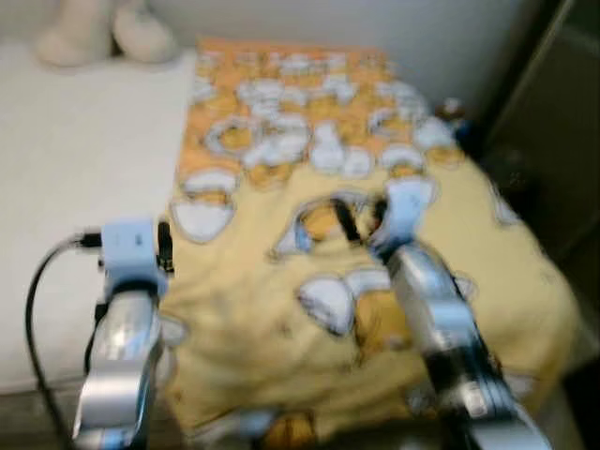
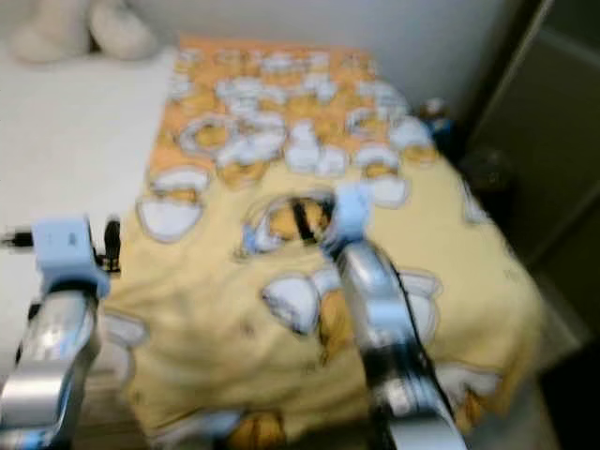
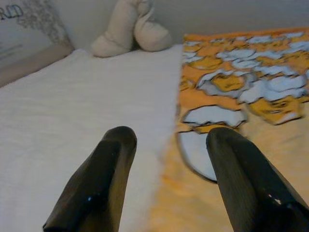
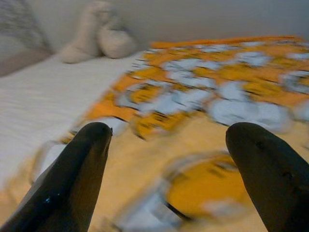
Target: Clean up the room
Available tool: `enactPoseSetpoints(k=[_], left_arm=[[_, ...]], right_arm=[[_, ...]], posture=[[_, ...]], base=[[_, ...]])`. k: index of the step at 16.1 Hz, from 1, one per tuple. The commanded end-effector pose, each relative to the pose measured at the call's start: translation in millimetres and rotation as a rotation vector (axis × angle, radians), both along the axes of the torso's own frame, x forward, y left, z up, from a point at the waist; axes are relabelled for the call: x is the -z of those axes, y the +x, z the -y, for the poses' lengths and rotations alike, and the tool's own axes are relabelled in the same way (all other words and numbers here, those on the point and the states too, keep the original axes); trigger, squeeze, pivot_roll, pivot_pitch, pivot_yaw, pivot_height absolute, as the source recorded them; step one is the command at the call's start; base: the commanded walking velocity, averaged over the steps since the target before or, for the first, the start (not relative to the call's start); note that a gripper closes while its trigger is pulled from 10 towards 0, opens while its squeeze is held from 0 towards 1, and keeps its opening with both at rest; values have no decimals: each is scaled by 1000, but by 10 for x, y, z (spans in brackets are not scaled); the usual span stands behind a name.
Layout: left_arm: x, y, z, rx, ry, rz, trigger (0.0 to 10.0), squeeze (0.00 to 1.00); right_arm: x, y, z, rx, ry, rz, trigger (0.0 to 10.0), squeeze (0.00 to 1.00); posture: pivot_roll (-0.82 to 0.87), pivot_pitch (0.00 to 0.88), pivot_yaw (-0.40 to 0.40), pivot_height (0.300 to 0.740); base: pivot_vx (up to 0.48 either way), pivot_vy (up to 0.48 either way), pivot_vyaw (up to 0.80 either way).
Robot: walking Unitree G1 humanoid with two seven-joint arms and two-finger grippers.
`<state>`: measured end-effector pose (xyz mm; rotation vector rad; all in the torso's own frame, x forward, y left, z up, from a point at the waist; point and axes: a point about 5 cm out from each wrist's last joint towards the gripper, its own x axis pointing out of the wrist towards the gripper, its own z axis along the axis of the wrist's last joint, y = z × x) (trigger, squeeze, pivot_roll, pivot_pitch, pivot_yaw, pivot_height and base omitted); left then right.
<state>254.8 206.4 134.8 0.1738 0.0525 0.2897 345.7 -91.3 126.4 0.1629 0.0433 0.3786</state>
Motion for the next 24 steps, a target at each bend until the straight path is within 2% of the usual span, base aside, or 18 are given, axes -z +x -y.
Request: enactPoseSetpoints(k=[1, 5, 8, 9, 10, 11, 12, 15, 17, 19, 21, 24], left_arm=[[-10, -58, -112, -25, 12, -25, 10000, 0], [-18, -150, -102, 8, 27, -50, 10000, 0], [-68, -265, -101, 3, 37, -47, 10000, 0], [-113, -336, -65, 46, 22, -60, 10000, 0], [-133, -360, -28, 81, 16, -62, 10000, 0], [-194, -436, 118, 209, 46, -66, 10000, 0], [-227, -509, 187, 264, 63, -69, 10000, 0], [-270, -682, 250, 289, 67, -81, 10000, 0], [-275, -805, 236, 277, 66, -129, 10000, 0], [-296, -864, 180, 252, 86, -146, 10000, 0], [-299, -885, 163, 237, 89, -152, 10000, 0], [-292, -888, 168, 236, 87, -164, 10000, 0]], right_arm=[[-11, 87, -91, -18, 20, -17, 10000, 0], [-46, 189, -233, -33, 23, -31, 10000, 0], [-38, 275, -208, 11, 16, -54, 10000, 0], [-92, 337, -231, 32, 2, -53, 10000, 0], [-118, 358, -245, 39, -2, -52, 10000, 0], [-161, 388, -297, 44, -2, -58, 10000, 0], [-166, 393, -326, 43, -12, -62, 10000, 0], [-127, 387, -376, 37, -35, -95, 10000, 0], [-11, 351, -415, 30, -51, -161, 10000, 0], [210, 248, -453, 7, -39, -278, 10000, 0], [358, 169, -455, 0, -58, -330, 10000, 0], [627, -51, -567, -169, -117, -376, 10000, 0]], posture=[[235, 50, -47, 740], [284, 80, -69, 740], [304, 144, -58, 740], [334, 207, -30, 740], [338, 217, -24, 740], [367, 263, -1, 740], [385, 290, 4, 740], [417, 336, 0, 740], [446, 365, -7, 740], [476, 387, -11, 740], [482, 393, -15, 740], [443, 387, -31, 740]], base=[[0, 480, 0], [0, 480, 0], [0, 160, 0], [0, 0, 0], [0, 0, 0], [0, 0, 0], [0, 0, 0], [0, 0, 0], [0, 0, 0], [0, 0, 0], [0, 0, 0], [0, 0, 0]])
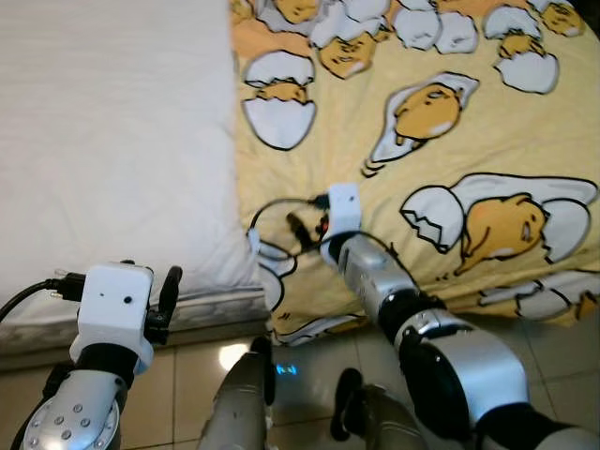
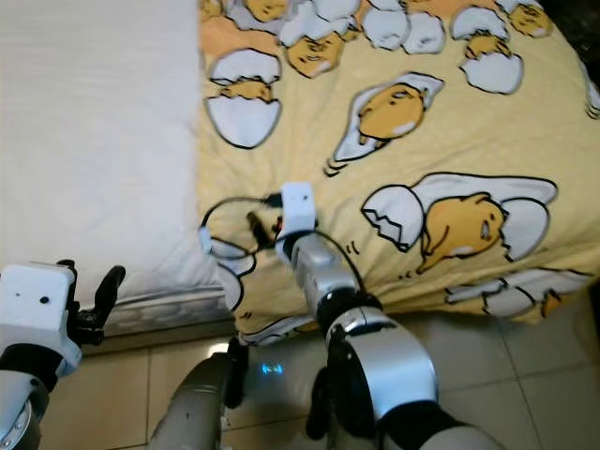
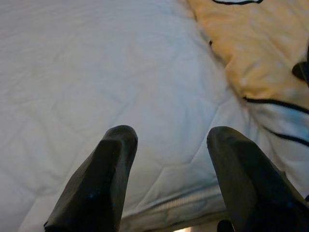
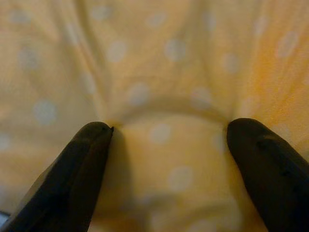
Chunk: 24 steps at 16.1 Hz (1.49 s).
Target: Clean up the room
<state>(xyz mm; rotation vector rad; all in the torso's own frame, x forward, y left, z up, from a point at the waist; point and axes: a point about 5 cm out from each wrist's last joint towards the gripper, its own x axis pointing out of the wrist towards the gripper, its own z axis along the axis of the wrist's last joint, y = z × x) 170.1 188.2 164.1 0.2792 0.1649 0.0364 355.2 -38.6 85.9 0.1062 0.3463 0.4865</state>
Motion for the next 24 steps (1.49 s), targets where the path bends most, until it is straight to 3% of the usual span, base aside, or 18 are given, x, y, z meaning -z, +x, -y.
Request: enactPoseSetpoints(k=[1, 3, 5, 7, 8, 9, 12, 15, 18, 19, 22, 24], left_arm=[[21, -16, -16, -8, 5, -20, 10000, 0], [34, 22, 5, 1, -3, -19, 10000, 0], [49, 55, 17, 7, -9, -20, 10000, 0], [57, 75, 7, 4, -11, -19, 10000, 0], [52, 101, 0, -2, -13, -9, 10000, 0], [45, 128, -4, -7, -12, 3, 10000, 0], [22, 208, -10, -19, -5, 43, 10000, 0], [14, 246, 2, -25, -7, 64, 10000, 0], [17, 222, 31, -13, -37, 79, 10000, 0], [39, 143, 29, 32, -23, 68, 10000, 0], [128, -341, -130, 198, 153, -43, 10000, 0], [132, -505, -168, 231, 190, -79, 10000, 0]], right_arm=[[339, -269, -95, -153, -30, -122, 10000, 0], [495, -443, -124, -305, -42, -141, 10000, 0], [676, -723, -172, -474, 24, -150, 10000, 0], [752, -966, -243, -575, 80, -139, 10000, 0], [657, -1105, -260, -620, 98, -67, 10000, 0], [473, -1044, -273, -586, 113, 24, 10000, 0], [-313, -394, -284, -385, 104, 357, 10000, 0], [-773, -81, -323, -310, 61, 473, 10000, 0], [-758, 94, -348, -208, 3, 425, 10000, 0], [-703, 121, -324, -173, -35, 403, 10000, 0], [-460, 147, -182, -102, -207, 323, 10000, 0], [-389, 150, -123, -67, -241, 294, 10000, 0]], posture=[[424, 379, -32, 740], [402, 368, -38, 740], [385, 357, -44, 740], [371, 340, -50, 740], [366, 327, -54, 740], [360, 318, -55, 740], [360, 295, -61, 740], [370, 285, -66, 740], [395, 292, -70, 740], [412, 300, -69, 740], [490, 354, -47, 740], [514, 369, -37, 740]], base=[[0, 0, 0], [0, 0, 0], [0, 0, 0], [0, 0, 0], [0, 0, 0], [0, 0, 0], [0, 0, 0], [0, 0, 0], [0, 0, 0], [0, 0, 0], [0, 0, 0], [0, 0, 0]])
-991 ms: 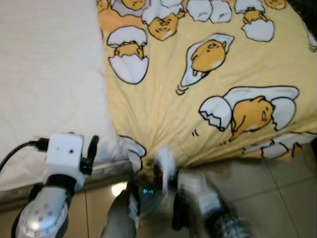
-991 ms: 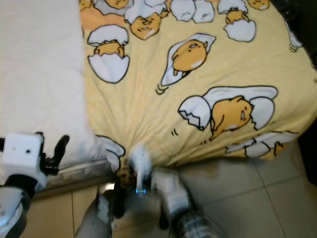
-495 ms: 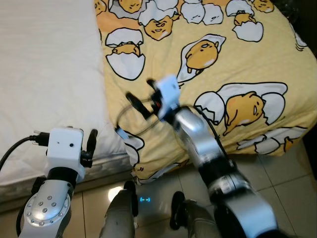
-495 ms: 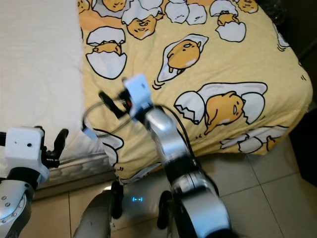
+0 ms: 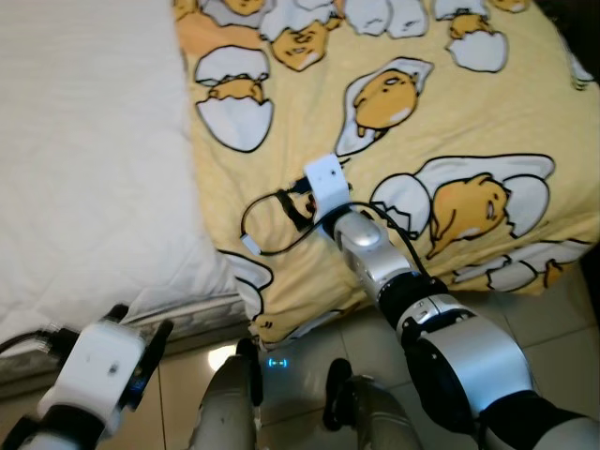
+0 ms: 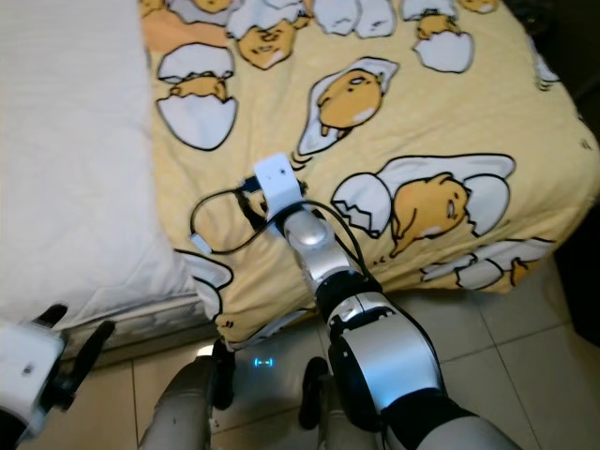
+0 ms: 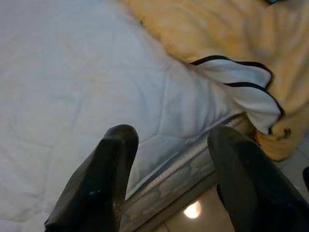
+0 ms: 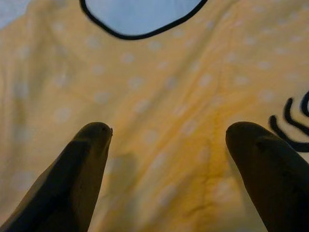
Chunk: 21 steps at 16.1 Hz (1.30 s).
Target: Clean up the room
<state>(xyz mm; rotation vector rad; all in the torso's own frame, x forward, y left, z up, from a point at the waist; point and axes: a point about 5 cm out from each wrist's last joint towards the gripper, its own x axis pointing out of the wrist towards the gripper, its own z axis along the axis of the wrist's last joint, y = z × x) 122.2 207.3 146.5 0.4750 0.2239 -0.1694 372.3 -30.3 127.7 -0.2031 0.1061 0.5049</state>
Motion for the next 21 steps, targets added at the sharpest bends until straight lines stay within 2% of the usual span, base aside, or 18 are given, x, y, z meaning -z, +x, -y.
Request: enactPoseSetpoints(k=[1, 3, 4, 7, 9, 11, 14, 17, 19, 21], left_arm=[[-45, -125, 22, 65, 35, -6, 10000, 0], [-69, -232, 28, 111, 43, -24, 10000, 0], [-110, -242, 38, 140, 32, -9, 10000, 0], [-147, -206, 63, 158, -6, 22, 10000, 0], [-184, -132, 126, 172, -100, 60, 10000, 0], [-177, -57, 184, 182, -145, 78, 10000, 0], [-137, 16, 220, 178, -179, 87, 10000, 0], [-51, 121, 248, 177, -194, 91, 10000, 0], [-19, 230, 271, 176, -198, 117, 10000, 0], [5, 294, 289, 170, -207, 129, 10000, 0]], right_arm=[[83, -34, -23, 9, -19, -31, 10000, 0], [191, -80, -21, 19, -42, -66, 10000, 0], [322, -156, -49, 15, -47, -114, 10000, 0], [476, -262, -90, -9, -45, -170, 10000, 0], [634, -362, -57, -18, -52, -209, 10000, 0], [771, -455, -12, -18, -46, -238, 10000, 0], [942, -615, 2, -20, -2, -263, 10000, 0], [1172, -900, -45, -41, 47, -291, 10000, 0], [1241, -1081, -147, -103, 119, -299, 10000, 0], [1261, -1149, -160, -126, 146, -296, 10000, 0]], posture=[[530, 378, -27, 740], [547, 384, -17, 740], [549, 383, -12, 740], [536, 382, -10, 740], [513, 381, -11, 740], [487, 379, -16, 740], [443, 376, -27, 740], [390, 344, -56, 740], [360, 312, -78, 740], [346, 290, -88, 740]], base=[[0, 0, 0], [0, 0, 0], [0, 0, 0], [0, 0, 0], [0, 0, 0], [0, 0, 0], [0, 0, 0], [0, 0, 0], [0, 0, 0], [0, 0, 0]])
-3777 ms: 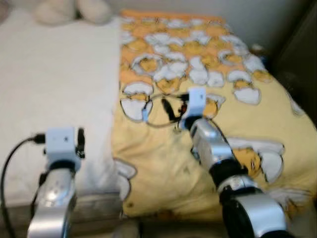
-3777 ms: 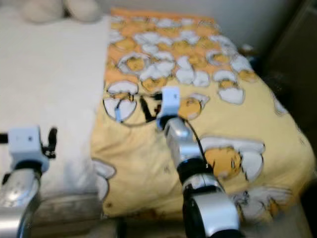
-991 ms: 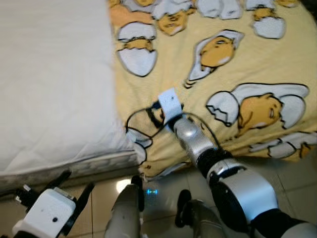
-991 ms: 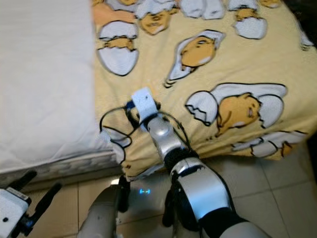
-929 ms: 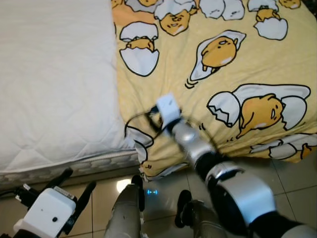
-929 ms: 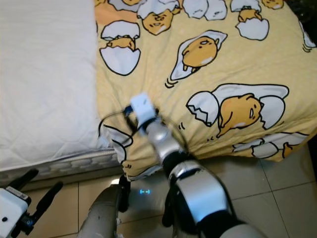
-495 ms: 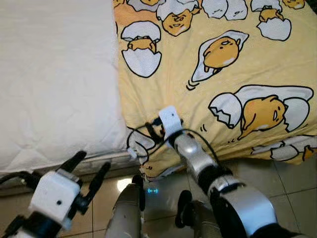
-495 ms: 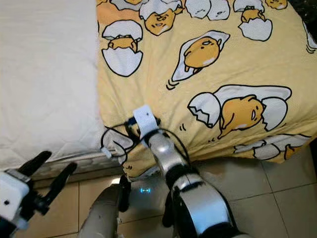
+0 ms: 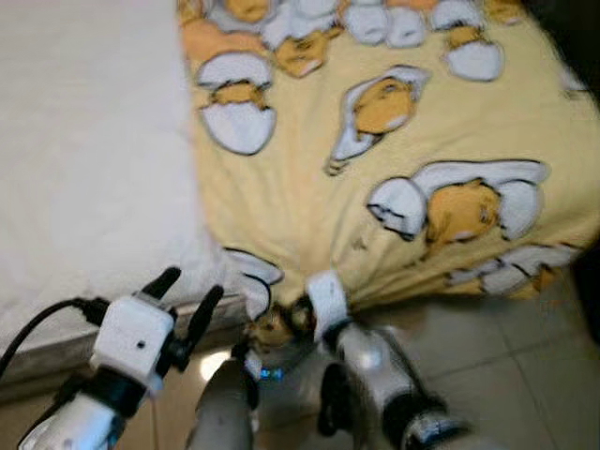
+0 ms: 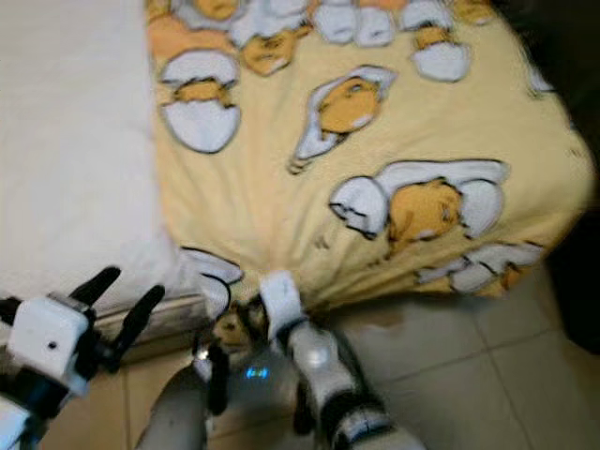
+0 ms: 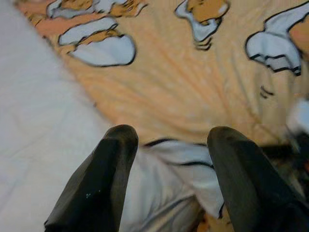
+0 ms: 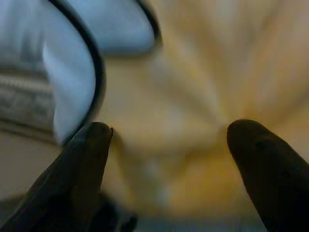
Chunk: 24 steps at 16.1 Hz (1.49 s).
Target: Clean up the room
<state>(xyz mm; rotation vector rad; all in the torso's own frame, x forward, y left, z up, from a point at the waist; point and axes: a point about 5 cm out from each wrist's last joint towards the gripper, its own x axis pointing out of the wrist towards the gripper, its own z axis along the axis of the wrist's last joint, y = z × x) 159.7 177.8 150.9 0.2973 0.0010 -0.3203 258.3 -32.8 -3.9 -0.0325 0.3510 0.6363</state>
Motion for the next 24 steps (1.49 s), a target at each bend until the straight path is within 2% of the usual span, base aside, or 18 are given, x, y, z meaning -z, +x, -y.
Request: enactPoseSetpoints(k=[1, 2, 3, 5, 6, 8, 10, 12, 13, 14, 15, 17, 19, 24], left_arm=[[84, 27, 29, -12, -10, -16, 10000, 0], [120, 144, 29, -51, 5, -2, 10000, 0], [137, 197, 22, -72, 9, 2, 10000, 0], [167, 550, -44, -235, -57, 19, 10000, 0], [178, 662, -71, -283, -98, 16, 10000, 0], [200, 904, -214, -434, -204, 10, 10000, 0], [242, 1016, -238, -465, -228, 0, 10000, 0], [292, 1046, -151, -452, -229, -19, 10000, 0], [375, 1003, -10, -416, -244, -64, 10000, 0], [409, 984, 45, -399, -249, -82, 10000, 0], [415, 999, 6, -394, -222, -76, 10000, 0], [345, 1136, -180, -391, -180, -53, 10000, 0], [266, 1223, -219, -351, -156, -35, 10000, 0], [304, 1229, 21, -269, -166, -46, 10000, 0]], right_arm=[[-44, -55, -127, -29, 55, 18, 10000, 0], [-136, 28, -11, 25, 59, 89, 10000, 0], [-186, 79, 36, 50, 60, 116, 10000, 0], [-594, 413, 366, 234, 98, 269, 10000, 0], [-696, 496, 478, 288, 116, 295, 10000, 0], [-971, 565, 823, 411, 108, 407, 10000, 0], [-1030, 541, 957, 482, 120, 410, 10000, 0], [-960, 477, 1027, 521, 118, 365, 10000, 0], [-868, 428, 1014, 535, 131, 305, 10000, 0], [-844, 404, 997, 539, 145, 276, 10000, 0], [-852, 389, 994, 542, 148, 271, 10000, 0], [-861, 370, 987, 538, 146, 267, 10000, 0], [-868, 346, 965, 506, 133, 270, 10000, 0], [-918, 350, 966, 512, 151, 265, 10000, 0]], posture=[[320, 244, -104, 740], [306, 213, -111, 740], [290, 178, -116, 740], [252, 68, -127, 740], [238, 27, -127, 740], [211, 0, -124, 740], [172, 0, -107, 740], [152, 0, -94, 740], [127, 0, -76, 740], [123, 0, -71, 740], [123, 0, -70, 740], [140, 0, -70, 740], [139, 0, -60, 740], [117, 0, -48, 740]], base=[[0, 0, 0], [0, 0, 0], [0, 0, 0], [0, 0, 0], [0, 0, 0], [0, 0, 0], [0, 0, 0], [0, 0, 341], [0, 0, 600], [0, 0, 600], [0, 0, 575], [0, 0, 544], [0, 0, 519], [0, 0, 510]])
